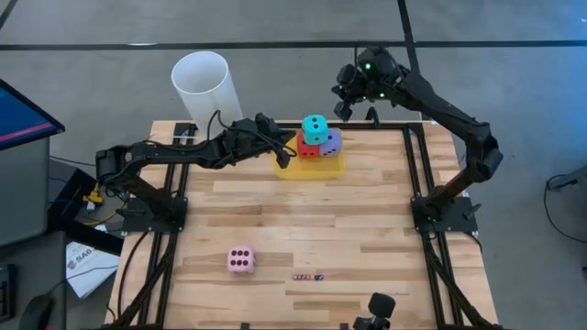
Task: Pick & Place Dice
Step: Put the big light blue dice into the yellow bin
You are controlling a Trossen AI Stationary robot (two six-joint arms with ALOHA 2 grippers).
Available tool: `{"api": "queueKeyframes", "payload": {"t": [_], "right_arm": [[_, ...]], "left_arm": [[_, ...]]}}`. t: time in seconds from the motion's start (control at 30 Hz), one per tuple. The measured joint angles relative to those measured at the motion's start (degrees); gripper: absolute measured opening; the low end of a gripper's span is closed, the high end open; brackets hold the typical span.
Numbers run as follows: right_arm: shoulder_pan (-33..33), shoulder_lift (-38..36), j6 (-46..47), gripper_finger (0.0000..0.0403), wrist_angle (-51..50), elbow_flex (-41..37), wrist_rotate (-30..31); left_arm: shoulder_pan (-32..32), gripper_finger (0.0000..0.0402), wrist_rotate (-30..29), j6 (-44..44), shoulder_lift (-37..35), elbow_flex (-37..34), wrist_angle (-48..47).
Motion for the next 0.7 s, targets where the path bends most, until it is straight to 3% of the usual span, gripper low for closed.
{"api": "queueKeyframes", "payload": {"t": [0.3,0.7], "right_arm": [[1.48,-4.56,0.54,0.0001,10.64,-15.24,9.59],[0.72,-17.2,6.23,0.0001,29.25,-38.19,10.26]], "left_arm": [[1.13,0.0003,0.19,-2.33,0.0,-8.14,10.55],[6.29,0.0003,0.01,-7.68,0.0,-11.11,10.63]]}}
